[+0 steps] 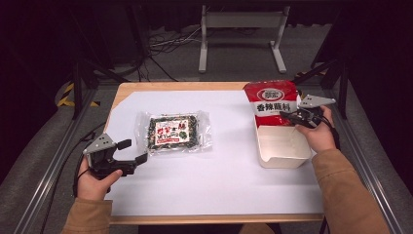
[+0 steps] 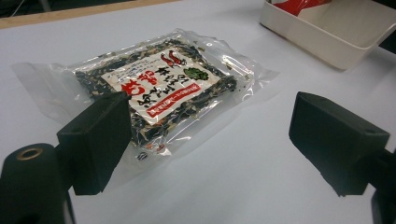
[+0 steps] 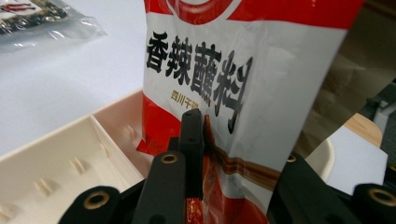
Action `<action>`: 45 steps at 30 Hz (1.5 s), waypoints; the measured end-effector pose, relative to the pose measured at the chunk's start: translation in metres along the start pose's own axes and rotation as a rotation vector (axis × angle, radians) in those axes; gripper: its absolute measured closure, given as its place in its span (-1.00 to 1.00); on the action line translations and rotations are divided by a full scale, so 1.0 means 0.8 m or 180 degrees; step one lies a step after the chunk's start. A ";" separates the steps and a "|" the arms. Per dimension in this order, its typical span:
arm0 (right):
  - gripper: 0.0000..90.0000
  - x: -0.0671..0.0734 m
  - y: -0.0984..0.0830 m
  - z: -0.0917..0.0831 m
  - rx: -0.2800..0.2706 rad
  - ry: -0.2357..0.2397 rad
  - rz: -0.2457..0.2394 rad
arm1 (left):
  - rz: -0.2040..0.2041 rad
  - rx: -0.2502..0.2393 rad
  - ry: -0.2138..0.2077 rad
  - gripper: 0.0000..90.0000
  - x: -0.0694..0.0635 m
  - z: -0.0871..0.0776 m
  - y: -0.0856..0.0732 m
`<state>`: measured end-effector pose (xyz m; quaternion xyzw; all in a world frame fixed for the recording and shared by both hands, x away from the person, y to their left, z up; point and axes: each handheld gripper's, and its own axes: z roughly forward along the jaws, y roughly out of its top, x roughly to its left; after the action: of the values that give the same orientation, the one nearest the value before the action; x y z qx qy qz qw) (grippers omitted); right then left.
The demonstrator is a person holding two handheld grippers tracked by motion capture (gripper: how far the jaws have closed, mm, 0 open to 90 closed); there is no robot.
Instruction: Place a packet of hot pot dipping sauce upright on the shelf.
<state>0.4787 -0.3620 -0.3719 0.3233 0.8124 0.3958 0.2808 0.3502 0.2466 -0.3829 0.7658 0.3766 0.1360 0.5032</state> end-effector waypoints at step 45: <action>0.95 0.019 0.003 -0.007 0.0675 -0.0495 0.0031 | -0.0034 0.0052 0.0101 -0.75 0.000 0.010 -0.001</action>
<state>0.4660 -0.3517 -0.3702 0.3848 0.8239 0.2828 0.3052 0.3547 0.2412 -0.3870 0.7657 0.3897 0.1423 0.4916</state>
